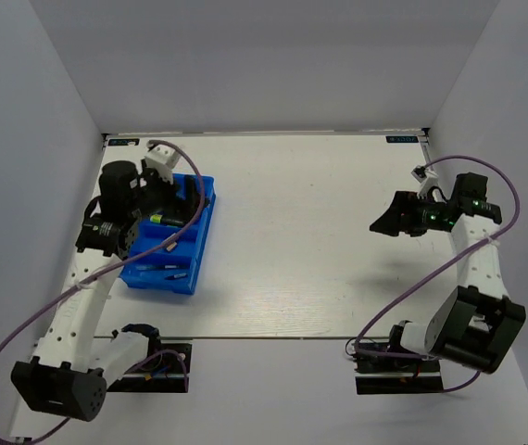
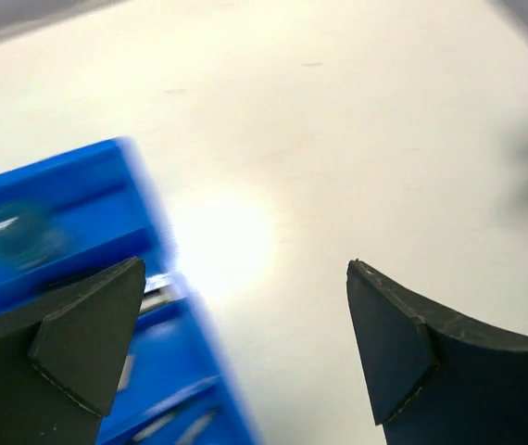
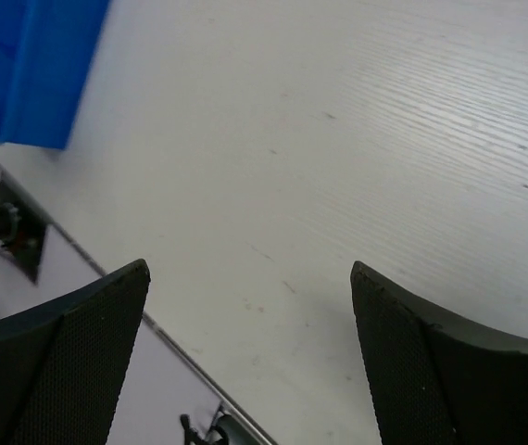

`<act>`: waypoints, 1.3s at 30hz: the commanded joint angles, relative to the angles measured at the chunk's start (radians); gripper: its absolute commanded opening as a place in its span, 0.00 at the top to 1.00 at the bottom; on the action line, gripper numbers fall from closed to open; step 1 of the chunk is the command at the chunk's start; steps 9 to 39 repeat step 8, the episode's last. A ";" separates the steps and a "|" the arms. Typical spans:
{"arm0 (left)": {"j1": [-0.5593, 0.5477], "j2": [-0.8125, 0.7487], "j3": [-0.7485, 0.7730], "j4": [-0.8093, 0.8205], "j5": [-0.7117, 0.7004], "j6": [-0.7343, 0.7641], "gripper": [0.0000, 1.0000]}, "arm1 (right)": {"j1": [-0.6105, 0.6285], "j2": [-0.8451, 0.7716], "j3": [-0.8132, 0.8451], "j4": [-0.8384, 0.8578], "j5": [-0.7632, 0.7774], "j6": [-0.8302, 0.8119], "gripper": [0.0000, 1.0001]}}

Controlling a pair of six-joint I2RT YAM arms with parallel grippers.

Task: Sort the stationery into containers
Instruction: Reset both arms

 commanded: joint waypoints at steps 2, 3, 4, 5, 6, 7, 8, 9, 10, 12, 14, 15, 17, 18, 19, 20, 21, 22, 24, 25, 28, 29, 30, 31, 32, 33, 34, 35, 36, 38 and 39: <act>-0.279 0.086 0.081 -0.195 -0.001 -0.259 0.00 | 0.039 -0.151 -0.099 0.290 0.392 0.204 0.10; -0.320 0.104 0.075 -0.201 -0.040 -0.259 0.00 | 0.041 -0.169 -0.121 0.319 0.428 0.255 0.10; -0.361 0.109 0.053 -0.191 -0.096 -0.247 0.00 | 0.047 -0.232 -0.167 0.391 0.459 0.302 0.10; -0.454 0.114 0.043 -0.182 -0.146 -0.241 0.00 | 0.048 -0.252 -0.193 0.427 0.486 0.308 0.10; -0.478 0.127 0.029 -0.180 -0.182 -0.236 0.00 | 0.048 -0.276 -0.224 0.468 0.494 0.302 0.10; -0.493 0.137 0.027 -0.180 -0.190 -0.236 0.00 | 0.059 -0.284 -0.238 0.467 0.511 0.304 0.10; -0.525 0.144 0.024 -0.180 -0.195 -0.233 0.00 | 0.061 -0.292 -0.244 0.470 0.514 0.304 0.10; -0.525 0.144 0.024 -0.180 -0.195 -0.233 0.00 | 0.061 -0.292 -0.244 0.470 0.514 0.304 0.10; -0.525 0.144 0.024 -0.180 -0.195 -0.233 0.00 | 0.061 -0.292 -0.244 0.470 0.514 0.304 0.10; -0.525 0.144 0.024 -0.180 -0.195 -0.233 0.00 | 0.061 -0.292 -0.244 0.470 0.514 0.304 0.10; -0.525 0.144 0.024 -0.180 -0.195 -0.233 0.00 | 0.061 -0.292 -0.244 0.470 0.514 0.304 0.10; -0.525 0.144 0.024 -0.180 -0.195 -0.233 0.00 | 0.061 -0.292 -0.244 0.470 0.514 0.304 0.10; -0.525 0.144 0.024 -0.180 -0.195 -0.233 0.00 | 0.061 -0.292 -0.244 0.470 0.514 0.304 0.10; -0.525 0.144 0.024 -0.180 -0.195 -0.233 0.00 | 0.061 -0.292 -0.244 0.470 0.514 0.304 0.10; -0.525 0.144 0.024 -0.180 -0.195 -0.233 0.00 | 0.061 -0.292 -0.244 0.470 0.514 0.304 0.10; -0.525 0.144 0.024 -0.180 -0.195 -0.233 0.00 | 0.061 -0.292 -0.244 0.470 0.514 0.304 0.10; -0.525 0.144 0.024 -0.180 -0.195 -0.233 0.00 | 0.061 -0.292 -0.244 0.470 0.514 0.304 0.10; -0.525 0.144 0.024 -0.180 -0.195 -0.233 0.00 | 0.061 -0.292 -0.244 0.470 0.514 0.304 0.10; -0.525 0.144 0.024 -0.180 -0.195 -0.233 0.00 | 0.061 -0.292 -0.244 0.470 0.514 0.304 0.10; -0.525 0.144 0.024 -0.180 -0.195 -0.233 0.00 | 0.061 -0.292 -0.244 0.470 0.514 0.304 0.10; -0.525 0.144 0.024 -0.180 -0.195 -0.233 0.00 | 0.061 -0.292 -0.244 0.470 0.514 0.304 0.10; -0.525 0.144 0.024 -0.180 -0.195 -0.233 0.00 | 0.061 -0.292 -0.244 0.470 0.514 0.304 0.10; -0.525 0.144 0.024 -0.180 -0.195 -0.233 0.00 | 0.061 -0.292 -0.244 0.470 0.514 0.304 0.10; -0.525 0.144 0.024 -0.180 -0.195 -0.233 0.00 | 0.061 -0.292 -0.244 0.470 0.514 0.304 0.10; -0.525 0.144 0.024 -0.180 -0.195 -0.233 0.00 | 0.061 -0.292 -0.244 0.470 0.514 0.304 0.10; -0.525 0.144 0.024 -0.180 -0.195 -0.233 0.00 | 0.061 -0.292 -0.244 0.470 0.514 0.304 0.10; -0.525 0.144 0.024 -0.180 -0.195 -0.233 0.00 | 0.061 -0.292 -0.244 0.470 0.514 0.304 0.10; -0.525 0.144 0.024 -0.180 -0.195 -0.233 0.00 | 0.061 -0.292 -0.244 0.470 0.514 0.304 0.10; -0.525 0.144 0.024 -0.180 -0.195 -0.233 0.00 | 0.061 -0.292 -0.244 0.470 0.514 0.304 0.10; -0.525 0.144 0.024 -0.180 -0.195 -0.233 0.00 | 0.061 -0.292 -0.244 0.470 0.514 0.304 0.10; -0.525 0.144 0.024 -0.180 -0.195 -0.233 0.00 | 0.061 -0.292 -0.244 0.470 0.514 0.304 0.10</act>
